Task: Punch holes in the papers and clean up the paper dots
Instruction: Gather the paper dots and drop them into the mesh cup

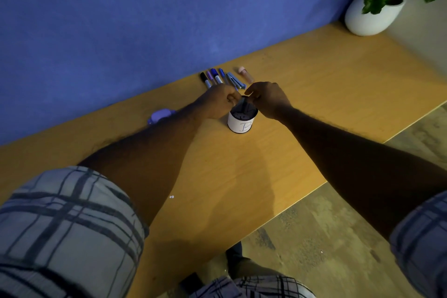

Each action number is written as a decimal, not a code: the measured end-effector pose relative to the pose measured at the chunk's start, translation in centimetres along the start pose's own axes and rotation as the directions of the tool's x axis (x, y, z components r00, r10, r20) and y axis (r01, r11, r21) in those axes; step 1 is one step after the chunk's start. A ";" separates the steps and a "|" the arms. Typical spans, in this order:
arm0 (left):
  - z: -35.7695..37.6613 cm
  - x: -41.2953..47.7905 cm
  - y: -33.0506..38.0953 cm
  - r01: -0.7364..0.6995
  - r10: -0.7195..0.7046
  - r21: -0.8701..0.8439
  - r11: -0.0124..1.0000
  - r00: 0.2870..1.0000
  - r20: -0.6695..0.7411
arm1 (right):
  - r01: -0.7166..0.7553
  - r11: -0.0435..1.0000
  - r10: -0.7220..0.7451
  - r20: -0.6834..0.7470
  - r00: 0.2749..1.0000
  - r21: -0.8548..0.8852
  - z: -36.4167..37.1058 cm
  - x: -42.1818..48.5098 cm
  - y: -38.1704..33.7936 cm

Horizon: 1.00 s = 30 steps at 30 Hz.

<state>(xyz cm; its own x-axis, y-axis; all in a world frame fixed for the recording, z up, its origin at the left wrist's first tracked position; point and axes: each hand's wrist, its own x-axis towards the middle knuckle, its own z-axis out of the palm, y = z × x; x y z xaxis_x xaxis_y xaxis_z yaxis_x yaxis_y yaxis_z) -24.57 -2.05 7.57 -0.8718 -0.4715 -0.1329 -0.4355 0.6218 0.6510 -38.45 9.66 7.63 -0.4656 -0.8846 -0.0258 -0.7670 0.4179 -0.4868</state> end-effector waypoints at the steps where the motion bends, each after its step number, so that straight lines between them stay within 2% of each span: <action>1: 0.1 0.1 0.0 0.003 -0.003 0.008 1.000 1.000 0.004 | -0.021 1.000 0.021 0.021 1.000 0.017 0.0 0.1 0.0; 4: 0.1 0.2 -0.1 0.020 -0.020 0.024 1.000 1.000 0.010 | -0.047 0.999 0.046 0.053 0.998 0.010 0.1 0.3 0.1; 10: -0.3 0.4 -0.2 0.021 -0.021 0.046 0.999 1.000 -0.008 | -0.068 0.996 0.067 -0.005 0.998 -0.058 0.1 0.7 -0.2; 16: -0.4 0.6 -0.4 0.017 -0.017 0.053 0.998 1.000 -0.004 | -0.049 0.984 0.050 0.004 0.999 -0.173 -0.1 0.7 -0.3; 18: -0.3 0.6 -0.4 0.026 -0.026 0.026 0.999 1.000 0.013 | -0.022 0.987 0.025 0.013 1.000 -0.162 -0.2 0.7 -0.2; 21: -0.3 0.7 -0.1 0.101 -0.093 -0.187 0.977 0.994 0.051 | 0.084 0.995 -0.080 0.074 0.994 -0.055 -0.5 0.6 0.0; 23: -0.5 0.3 0.1 0.160 -0.146 -0.418 0.895 0.987 0.065 | 0.140 0.990 -0.141 0.106 0.984 0.017 -0.7 0.3 -0.2; 25: -0.8 -0.3 0.1 0.189 -0.169 -0.572 0.798 0.982 0.089 | 0.152 0.986 -0.159 0.100 0.982 0.074 -0.8 0.0 -0.5; 27: -1.1 -1.1 0.0 0.223 -0.191 -0.663 0.715 0.974 0.122 | 0.156 0.983 -0.164 0.082 0.983 0.099 -0.4 -0.5 -0.8; 30: -1.4 -2.8 -1.0 0.292 -0.248 -0.685 0.668 0.955 0.165 | 0.174 0.980 -0.176 0.015 0.984 0.099 0.7 -1.6 -1.5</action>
<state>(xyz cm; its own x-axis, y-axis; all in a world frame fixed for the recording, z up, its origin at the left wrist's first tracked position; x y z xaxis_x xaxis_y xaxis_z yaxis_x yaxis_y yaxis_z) -21.39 -2.18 8.35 -0.7616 -0.5007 -0.4115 -0.3915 -0.1506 0.9078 -36.22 10.29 7.80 -0.3164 -0.9474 0.0474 -0.7889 0.2350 -0.5677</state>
